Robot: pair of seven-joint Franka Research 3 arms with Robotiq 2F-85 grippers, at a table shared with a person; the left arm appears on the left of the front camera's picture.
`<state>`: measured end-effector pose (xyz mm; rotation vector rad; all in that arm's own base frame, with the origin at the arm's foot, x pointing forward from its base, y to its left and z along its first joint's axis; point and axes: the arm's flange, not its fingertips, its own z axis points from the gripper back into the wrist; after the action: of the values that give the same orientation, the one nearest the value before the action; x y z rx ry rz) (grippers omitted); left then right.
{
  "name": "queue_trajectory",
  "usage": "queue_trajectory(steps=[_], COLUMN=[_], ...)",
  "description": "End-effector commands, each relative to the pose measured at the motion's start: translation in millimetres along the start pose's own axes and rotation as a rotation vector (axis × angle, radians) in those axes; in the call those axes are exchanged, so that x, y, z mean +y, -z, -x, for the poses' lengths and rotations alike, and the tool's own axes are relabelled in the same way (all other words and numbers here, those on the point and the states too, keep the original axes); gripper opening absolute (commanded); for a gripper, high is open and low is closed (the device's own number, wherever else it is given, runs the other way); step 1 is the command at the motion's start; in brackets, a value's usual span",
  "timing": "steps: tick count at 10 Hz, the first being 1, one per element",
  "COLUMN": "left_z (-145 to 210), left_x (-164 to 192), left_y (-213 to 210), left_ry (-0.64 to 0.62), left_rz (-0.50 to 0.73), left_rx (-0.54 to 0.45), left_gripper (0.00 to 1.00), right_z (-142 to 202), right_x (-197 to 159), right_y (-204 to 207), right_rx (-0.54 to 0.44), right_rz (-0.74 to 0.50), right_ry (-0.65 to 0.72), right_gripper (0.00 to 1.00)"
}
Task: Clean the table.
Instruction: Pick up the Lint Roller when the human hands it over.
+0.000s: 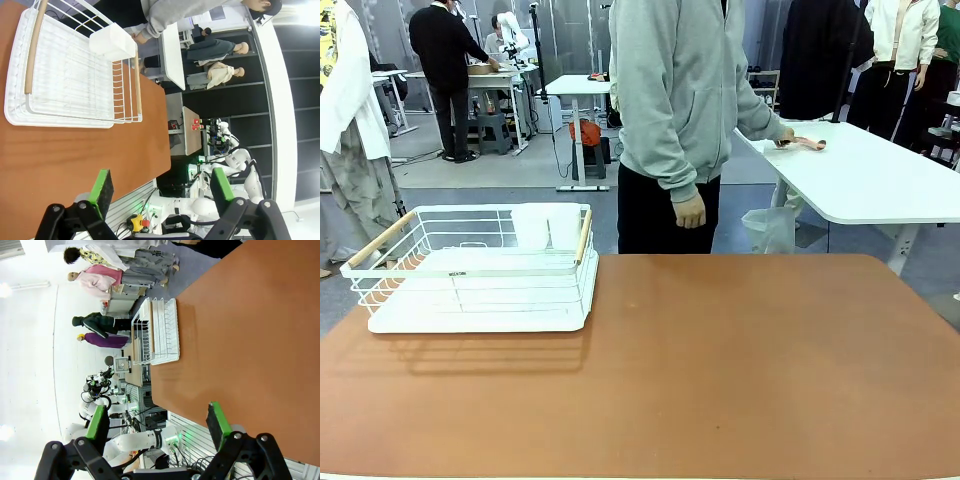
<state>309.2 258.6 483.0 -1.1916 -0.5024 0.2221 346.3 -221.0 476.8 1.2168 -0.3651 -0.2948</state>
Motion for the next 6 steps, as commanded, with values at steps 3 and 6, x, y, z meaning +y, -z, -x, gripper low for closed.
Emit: queue_trajectory(steps=[3,6], left_z=[1.3,1.3], left_x=[0.4,0.4], left_y=[-2.4,-2.4], left_ry=[0.011,0.011], left_rz=[0.015,0.015], left_rx=[-0.002,-0.002], left_gripper=[1.0,1.0], right_z=[-0.4,-0.4], right_x=[2.7,2.7], right_y=[-0.7,-0.7], right_rx=[-0.003,-0.003], right_rz=[-0.015,-0.015], right_ry=[-0.009,-0.009], right_gripper=[1.0,1.0])
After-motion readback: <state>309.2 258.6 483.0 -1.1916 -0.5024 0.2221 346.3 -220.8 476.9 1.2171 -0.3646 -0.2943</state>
